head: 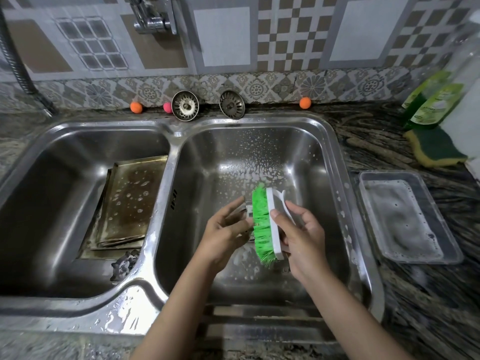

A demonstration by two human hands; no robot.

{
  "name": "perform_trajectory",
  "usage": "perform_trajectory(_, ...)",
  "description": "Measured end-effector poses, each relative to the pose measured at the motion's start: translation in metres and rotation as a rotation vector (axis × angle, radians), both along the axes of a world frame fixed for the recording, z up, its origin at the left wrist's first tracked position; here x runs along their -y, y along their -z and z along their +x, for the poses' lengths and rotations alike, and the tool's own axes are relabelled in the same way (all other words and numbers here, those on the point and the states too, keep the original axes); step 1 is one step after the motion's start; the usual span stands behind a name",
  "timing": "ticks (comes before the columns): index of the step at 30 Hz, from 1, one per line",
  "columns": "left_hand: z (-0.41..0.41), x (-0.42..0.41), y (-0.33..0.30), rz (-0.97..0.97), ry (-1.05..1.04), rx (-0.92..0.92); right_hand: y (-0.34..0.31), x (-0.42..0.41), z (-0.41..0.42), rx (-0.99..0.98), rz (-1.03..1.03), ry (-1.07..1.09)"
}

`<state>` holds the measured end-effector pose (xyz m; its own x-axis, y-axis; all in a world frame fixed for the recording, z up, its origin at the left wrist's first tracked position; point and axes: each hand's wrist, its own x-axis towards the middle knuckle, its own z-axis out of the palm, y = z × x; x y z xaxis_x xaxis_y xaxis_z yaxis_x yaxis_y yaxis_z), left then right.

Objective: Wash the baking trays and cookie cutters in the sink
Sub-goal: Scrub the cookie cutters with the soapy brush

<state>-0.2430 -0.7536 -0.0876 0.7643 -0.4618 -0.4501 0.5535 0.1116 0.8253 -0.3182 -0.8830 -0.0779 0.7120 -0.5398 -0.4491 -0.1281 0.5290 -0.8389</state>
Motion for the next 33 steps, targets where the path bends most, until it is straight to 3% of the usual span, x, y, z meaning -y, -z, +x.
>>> perform_trajectory(4,-0.005,0.003,-0.002,-0.025,0.099,0.072,0.001,0.005,0.004,-0.032,-0.049,0.054)
perform_trajectory(14,0.010,-0.010,-0.001,-0.005,0.107,0.086,-0.002,-0.002,0.009,-0.020,-0.058,-0.015)
perform_trajectory(19,-0.010,-0.006,0.000,0.012,0.221,0.113,0.007,0.009,0.020,-0.063,-0.072,0.147)
perform_trajectory(23,-0.011,-0.001,0.005,-0.033,0.116,0.054,0.007,0.019,0.025,-0.082,-0.045,0.144)
perform_trajectory(27,0.007,-0.004,0.003,-0.036,-0.023,0.023,-0.002,0.005,0.009,-0.058,-0.018,-0.007)
perform_trajectory(33,-0.010,-0.006,0.001,0.013,0.201,0.050,0.012,0.014,0.024,-0.127,-0.019,0.149)
